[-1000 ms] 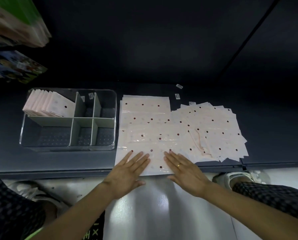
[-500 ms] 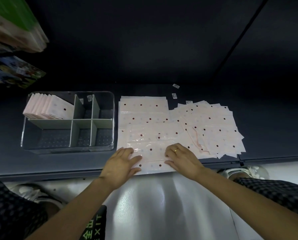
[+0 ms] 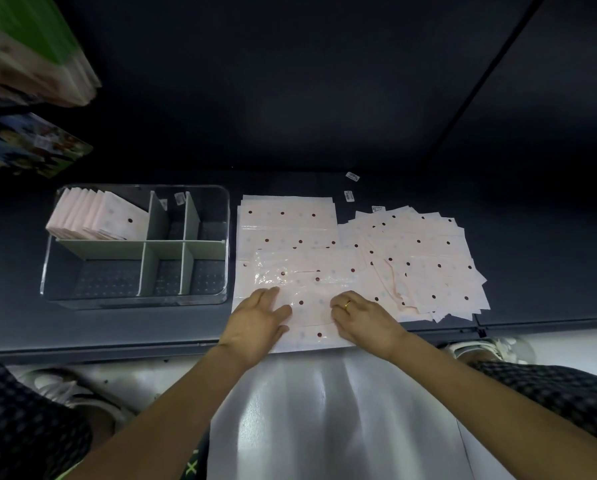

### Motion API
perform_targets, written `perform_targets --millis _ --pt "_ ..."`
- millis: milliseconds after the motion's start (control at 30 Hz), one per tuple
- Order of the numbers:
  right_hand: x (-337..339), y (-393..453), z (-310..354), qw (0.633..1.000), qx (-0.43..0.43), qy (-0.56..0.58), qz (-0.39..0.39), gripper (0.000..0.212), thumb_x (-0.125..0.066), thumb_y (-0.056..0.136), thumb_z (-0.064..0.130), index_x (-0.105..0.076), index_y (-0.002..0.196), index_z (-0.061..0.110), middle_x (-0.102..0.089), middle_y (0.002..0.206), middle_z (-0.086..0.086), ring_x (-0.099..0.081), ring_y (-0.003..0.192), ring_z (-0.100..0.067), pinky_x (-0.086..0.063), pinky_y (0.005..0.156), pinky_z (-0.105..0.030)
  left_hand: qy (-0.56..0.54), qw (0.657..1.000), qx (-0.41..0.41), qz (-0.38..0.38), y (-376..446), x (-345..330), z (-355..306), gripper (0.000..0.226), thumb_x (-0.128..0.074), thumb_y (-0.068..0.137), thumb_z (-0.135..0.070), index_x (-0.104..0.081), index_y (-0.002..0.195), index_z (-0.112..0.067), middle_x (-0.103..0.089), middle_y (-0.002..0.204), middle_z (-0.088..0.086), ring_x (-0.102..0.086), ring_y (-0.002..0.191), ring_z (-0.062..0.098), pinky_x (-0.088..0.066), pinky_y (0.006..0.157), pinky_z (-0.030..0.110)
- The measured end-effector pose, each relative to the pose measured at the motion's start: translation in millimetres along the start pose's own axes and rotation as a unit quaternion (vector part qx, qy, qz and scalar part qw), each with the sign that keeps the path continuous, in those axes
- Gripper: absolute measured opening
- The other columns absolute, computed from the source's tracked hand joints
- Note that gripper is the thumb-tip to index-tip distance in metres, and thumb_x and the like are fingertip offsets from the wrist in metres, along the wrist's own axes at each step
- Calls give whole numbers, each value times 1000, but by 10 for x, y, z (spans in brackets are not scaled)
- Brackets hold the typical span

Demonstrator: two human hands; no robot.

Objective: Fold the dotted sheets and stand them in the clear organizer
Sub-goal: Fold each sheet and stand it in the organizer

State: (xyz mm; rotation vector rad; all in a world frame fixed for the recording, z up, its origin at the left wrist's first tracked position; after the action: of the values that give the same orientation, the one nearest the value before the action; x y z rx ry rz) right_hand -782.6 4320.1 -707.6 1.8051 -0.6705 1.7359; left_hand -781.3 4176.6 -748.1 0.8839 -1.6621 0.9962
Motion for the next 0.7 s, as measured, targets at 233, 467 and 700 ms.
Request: perform_targets --millis 233,467,700 --pt "-143 -66 -274 935 -146 285 152 15 -44 92 12 -50 106 8 -60 109 0 -53 95 -18 -47 84 -36 -41 999 -21 13 -55 188 41 46 -52 91 -48 -42 128 -23 -32 147 -3 -30 134 16 -24 108 28" --pt "-23 37 -454 860 -186 424 215 15 -41 92 14 -42 82 25 -42 60 13 -33 57 -4 -30 56 -20 -190 980 59 1 -132 473 241 30 -54 94 -32 -46 122 -30 -61 118 -6 -57 95 16 -45 79 31" --pt "-119 421 -752 834 -257 438 216 11 -44 93 15 -53 87 19 -50 77 10 -42 67 -6 -35 55 -16 -50 973 -76 -211 -212 660 -239 43 -74 78 -15 -62 119 -10 -57 130 11 -53 123 30 -36 108 48"
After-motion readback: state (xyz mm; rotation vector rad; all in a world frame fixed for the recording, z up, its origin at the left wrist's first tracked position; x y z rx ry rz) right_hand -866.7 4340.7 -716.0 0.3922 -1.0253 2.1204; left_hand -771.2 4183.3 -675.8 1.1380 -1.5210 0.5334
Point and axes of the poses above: each hand's wrist, its own y-axis towards the middle knuckle, its own x-axis out of the back of the hand, z = x × y, the point moved 8 cm from there along y, towards the middle knuckle
